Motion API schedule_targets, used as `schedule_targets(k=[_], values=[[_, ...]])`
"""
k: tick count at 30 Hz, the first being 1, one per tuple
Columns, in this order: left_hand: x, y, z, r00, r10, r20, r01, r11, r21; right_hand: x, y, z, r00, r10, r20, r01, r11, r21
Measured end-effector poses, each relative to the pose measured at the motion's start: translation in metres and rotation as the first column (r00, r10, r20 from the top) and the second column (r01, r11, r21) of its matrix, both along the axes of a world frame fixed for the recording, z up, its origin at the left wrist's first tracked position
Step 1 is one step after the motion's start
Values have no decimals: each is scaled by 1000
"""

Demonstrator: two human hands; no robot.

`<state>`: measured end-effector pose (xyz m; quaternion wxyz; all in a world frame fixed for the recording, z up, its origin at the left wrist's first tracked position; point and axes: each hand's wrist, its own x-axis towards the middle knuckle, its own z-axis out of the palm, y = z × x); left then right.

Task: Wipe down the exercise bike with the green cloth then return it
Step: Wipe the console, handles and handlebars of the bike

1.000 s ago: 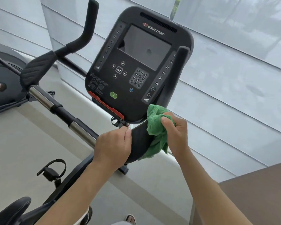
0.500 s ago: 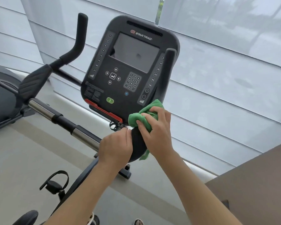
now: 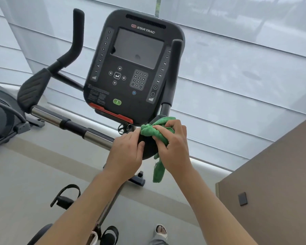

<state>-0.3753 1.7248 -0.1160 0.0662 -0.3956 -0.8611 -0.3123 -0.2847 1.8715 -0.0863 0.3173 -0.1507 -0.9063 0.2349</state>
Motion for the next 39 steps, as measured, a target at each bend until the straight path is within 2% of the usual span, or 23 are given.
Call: schedule_targets(k=[4, 8, 13, 20, 25, 28, 31, 35, 39], values=[[2, -7, 0, 998, -56, 13, 56, 998, -6, 14, -10, -5, 1000, -9, 16, 9, 1000, -19], [8, -12, 0, 999, -32, 34, 32, 999, -7, 24, -12, -8, 1000, 12, 25, -11, 999, -32], [37, -8, 7, 976, 34, 213, -51, 996, 77, 36, -11, -12, 999, 34, 17, -33, 998, -55], [51, -3, 23, 983, -7, 183, -38, 971, 238, 43, 10, -7, 987, 151, 59, -147, 987, -63], [70, 23, 35, 986, -61, 156, 18, 965, 263, 46, 30, -3, 975, 213, 64, -208, 976, -69], [79, 36, 34, 992, 27, 120, -55, 971, 232, 49, 56, -5, 974, 193, 115, -183, 979, -96], [87, 41, 30, 986, 127, 107, -147, 965, 215, 56, 86, -14, 975, 169, 147, -139, 970, -199], [94, 39, 21, 931, 351, 102, -361, 926, 112, 56, 108, -12, 970, 232, 74, -202, 936, -288], [103, 43, 13, 912, 400, 94, -409, 906, 107, 33, 118, 17, 955, 293, -40, -292, 913, -284]])
